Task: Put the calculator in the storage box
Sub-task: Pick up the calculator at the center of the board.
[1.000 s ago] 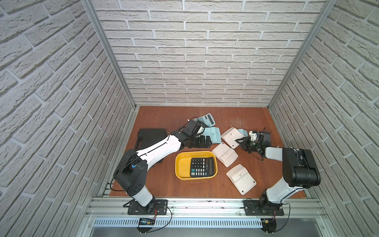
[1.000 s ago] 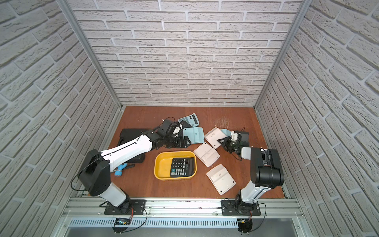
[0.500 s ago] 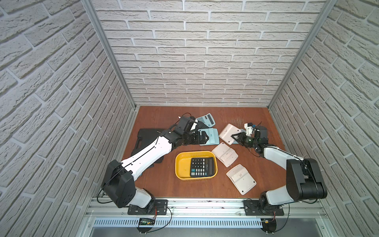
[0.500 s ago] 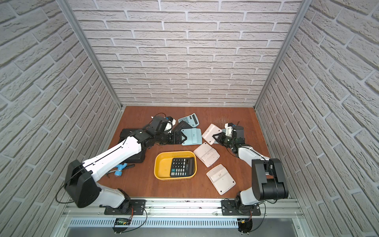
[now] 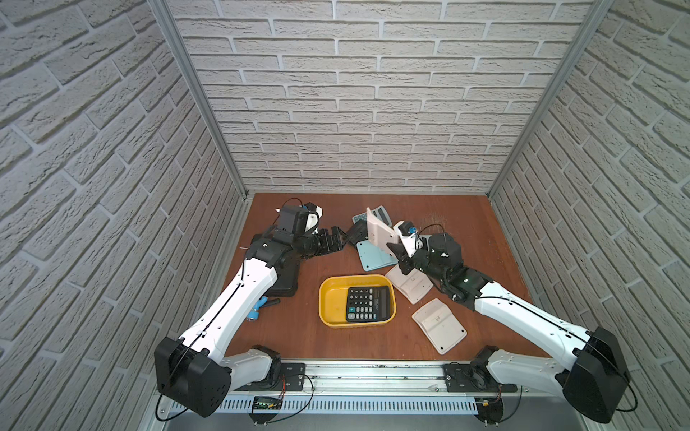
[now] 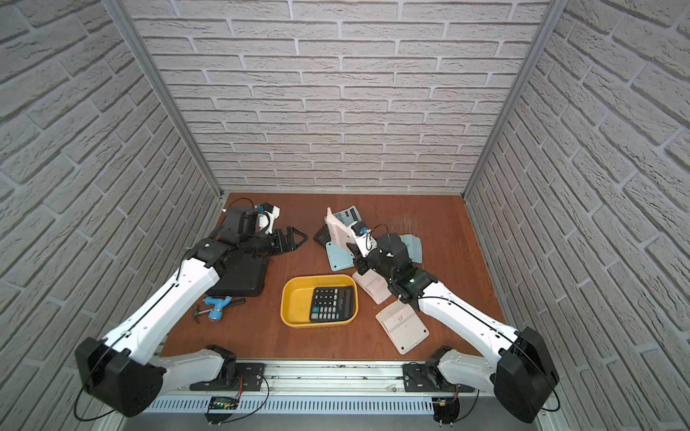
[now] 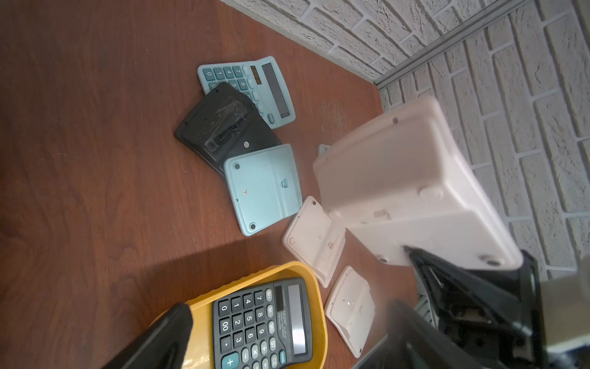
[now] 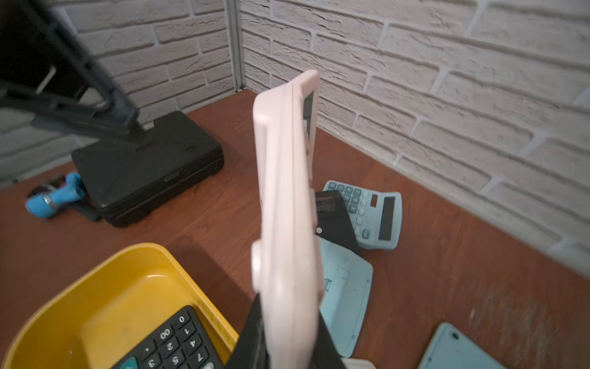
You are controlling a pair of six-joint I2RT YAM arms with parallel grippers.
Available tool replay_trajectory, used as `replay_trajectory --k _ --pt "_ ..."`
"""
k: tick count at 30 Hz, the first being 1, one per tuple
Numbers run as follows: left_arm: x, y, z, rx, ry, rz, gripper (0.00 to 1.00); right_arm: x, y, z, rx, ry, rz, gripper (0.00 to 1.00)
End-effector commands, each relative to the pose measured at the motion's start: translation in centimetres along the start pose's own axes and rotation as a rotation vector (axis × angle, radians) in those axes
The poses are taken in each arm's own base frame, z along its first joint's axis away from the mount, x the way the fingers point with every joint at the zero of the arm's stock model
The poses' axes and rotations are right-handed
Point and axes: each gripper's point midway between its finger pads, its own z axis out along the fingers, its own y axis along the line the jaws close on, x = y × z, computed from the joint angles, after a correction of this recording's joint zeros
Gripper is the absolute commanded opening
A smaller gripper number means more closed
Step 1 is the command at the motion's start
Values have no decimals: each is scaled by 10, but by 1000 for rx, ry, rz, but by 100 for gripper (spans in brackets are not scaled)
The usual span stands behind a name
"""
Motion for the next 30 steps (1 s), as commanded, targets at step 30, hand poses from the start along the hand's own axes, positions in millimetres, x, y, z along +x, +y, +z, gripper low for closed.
replay_trajectory --k 30 --pt "19 24 37 192 261 -101 76 8 80 24 340 -238 -1309 3"
